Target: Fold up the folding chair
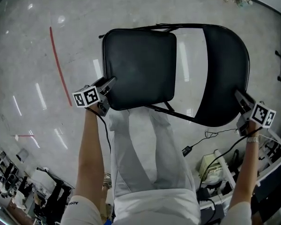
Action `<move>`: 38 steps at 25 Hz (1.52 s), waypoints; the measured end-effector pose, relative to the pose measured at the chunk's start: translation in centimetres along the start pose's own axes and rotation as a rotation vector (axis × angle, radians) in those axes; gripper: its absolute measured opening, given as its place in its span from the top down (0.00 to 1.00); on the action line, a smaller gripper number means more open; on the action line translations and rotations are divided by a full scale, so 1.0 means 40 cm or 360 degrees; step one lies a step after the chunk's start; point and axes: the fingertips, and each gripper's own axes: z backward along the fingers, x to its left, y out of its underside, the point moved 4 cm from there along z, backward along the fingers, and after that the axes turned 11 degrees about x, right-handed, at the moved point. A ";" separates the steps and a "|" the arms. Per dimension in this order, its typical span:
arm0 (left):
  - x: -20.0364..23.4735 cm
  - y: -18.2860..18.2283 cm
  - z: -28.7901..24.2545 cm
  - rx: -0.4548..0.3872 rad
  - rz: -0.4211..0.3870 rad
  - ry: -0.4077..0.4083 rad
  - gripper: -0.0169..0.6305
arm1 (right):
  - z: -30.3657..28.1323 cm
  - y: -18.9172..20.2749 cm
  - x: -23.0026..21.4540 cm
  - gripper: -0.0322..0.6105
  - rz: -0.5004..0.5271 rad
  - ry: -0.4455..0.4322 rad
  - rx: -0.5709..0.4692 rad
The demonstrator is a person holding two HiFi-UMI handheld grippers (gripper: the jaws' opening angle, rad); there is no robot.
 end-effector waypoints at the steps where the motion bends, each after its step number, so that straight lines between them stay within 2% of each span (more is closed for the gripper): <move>1: -0.010 0.002 0.000 0.0002 0.0001 0.0007 0.47 | 0.004 0.002 -0.004 0.71 0.0004 0.0002 -0.0002; 5: -0.078 0.012 -0.009 -0.0016 -0.0009 0.0019 0.48 | 0.038 0.003 -0.018 0.71 0.0022 0.0011 -0.0019; 11: -0.182 -0.007 0.002 -0.0021 -0.0055 0.0045 0.49 | 0.104 -0.030 0.027 0.71 0.0066 0.0088 -0.0036; 18: -0.240 -0.007 0.016 0.0048 -0.0158 -0.0041 0.51 | 0.141 -0.035 0.057 0.71 0.0076 0.0078 -0.0102; 23: -0.320 -0.004 0.016 0.0151 -0.0326 -0.0032 0.51 | 0.187 -0.050 0.138 0.72 0.0063 -0.0007 -0.0151; 30: -0.436 0.011 0.008 0.0240 -0.0512 -0.0050 0.51 | 0.245 -0.055 0.190 0.74 0.0017 -0.0118 -0.0214; 38: -0.557 0.021 0.000 0.0401 -0.0782 0.0011 0.52 | 0.300 -0.060 0.291 0.76 -0.0029 -0.0093 -0.0342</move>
